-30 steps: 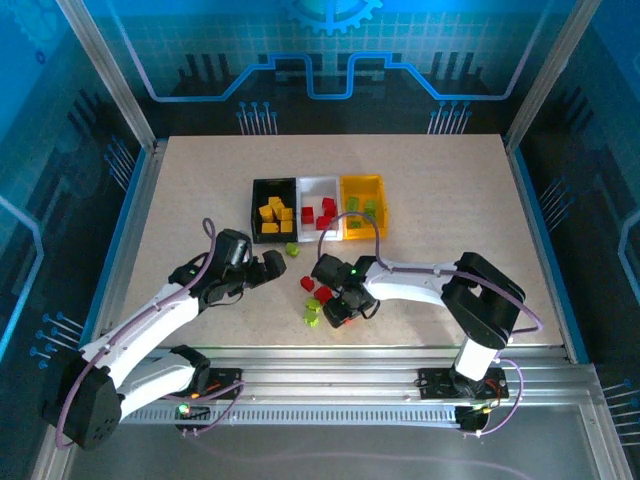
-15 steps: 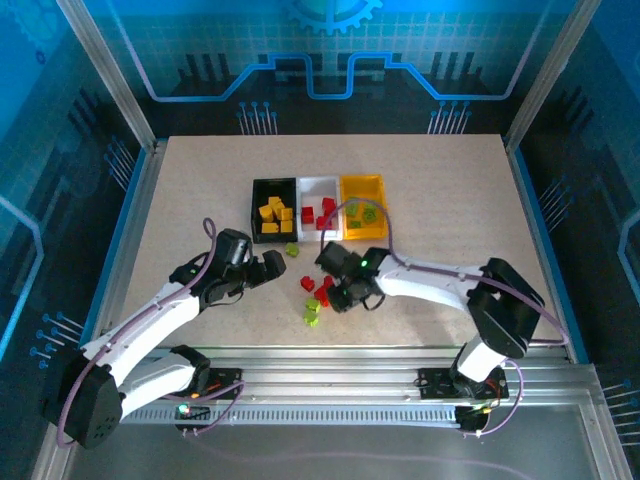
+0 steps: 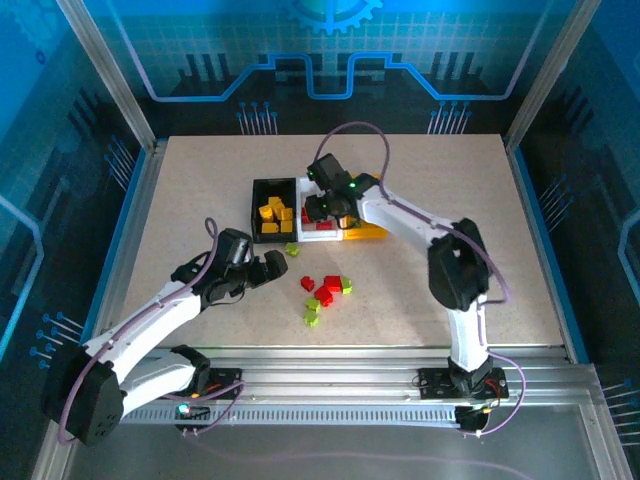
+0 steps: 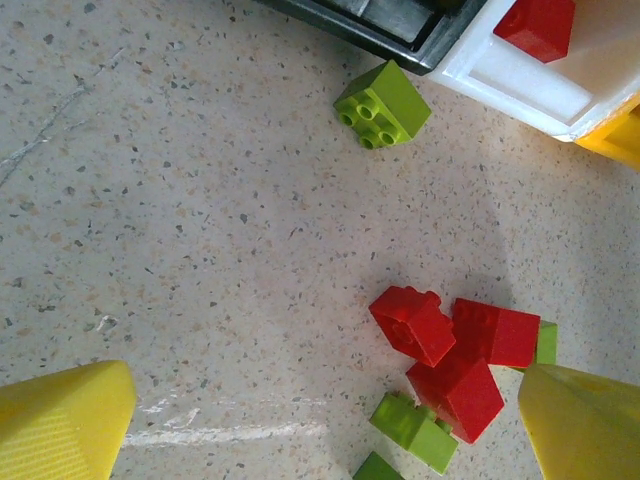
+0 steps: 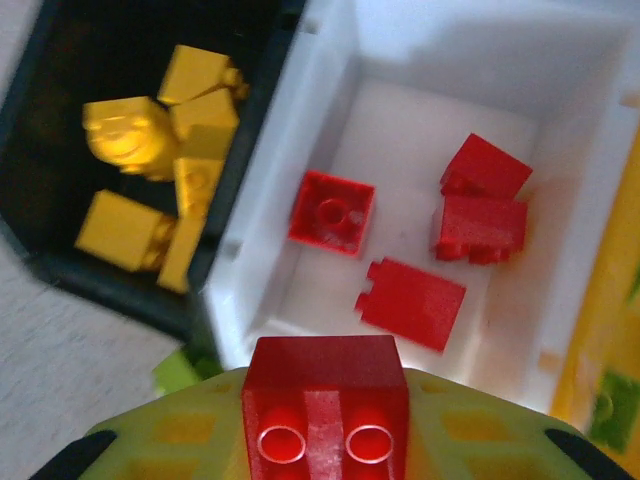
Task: Sort the legos into containers by color
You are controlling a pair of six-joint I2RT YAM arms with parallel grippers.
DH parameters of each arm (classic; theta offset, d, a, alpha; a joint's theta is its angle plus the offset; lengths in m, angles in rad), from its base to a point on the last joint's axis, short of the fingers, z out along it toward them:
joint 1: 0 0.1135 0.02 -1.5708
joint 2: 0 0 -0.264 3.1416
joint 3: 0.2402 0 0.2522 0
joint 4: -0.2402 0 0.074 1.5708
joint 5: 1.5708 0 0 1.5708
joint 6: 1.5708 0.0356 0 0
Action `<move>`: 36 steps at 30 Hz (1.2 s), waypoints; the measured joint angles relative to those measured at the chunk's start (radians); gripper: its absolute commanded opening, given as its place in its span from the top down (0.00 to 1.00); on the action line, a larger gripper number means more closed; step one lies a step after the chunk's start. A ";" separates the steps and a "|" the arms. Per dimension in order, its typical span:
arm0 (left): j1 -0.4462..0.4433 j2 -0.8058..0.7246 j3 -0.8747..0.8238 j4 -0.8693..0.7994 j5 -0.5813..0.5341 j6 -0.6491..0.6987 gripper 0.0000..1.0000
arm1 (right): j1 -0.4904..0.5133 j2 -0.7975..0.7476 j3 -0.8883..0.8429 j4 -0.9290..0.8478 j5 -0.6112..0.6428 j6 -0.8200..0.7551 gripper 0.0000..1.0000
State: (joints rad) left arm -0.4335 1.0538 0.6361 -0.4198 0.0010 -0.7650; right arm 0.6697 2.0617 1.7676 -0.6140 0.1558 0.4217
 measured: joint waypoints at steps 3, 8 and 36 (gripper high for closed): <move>0.000 0.003 0.000 0.007 0.012 0.000 0.01 | -0.010 0.099 0.091 -0.040 0.012 0.004 0.61; 0.000 0.030 0.000 0.020 0.030 0.004 0.01 | -0.010 0.153 0.171 -0.097 0.020 0.026 0.39; -0.505 0.354 0.098 0.003 -0.147 0.182 0.24 | -0.072 -0.392 -0.497 0.100 -0.029 0.126 0.33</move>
State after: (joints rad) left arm -0.9386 1.4078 0.7338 -0.4171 -0.1459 -0.5835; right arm 0.5980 1.6695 1.2701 -0.5140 0.1272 0.5476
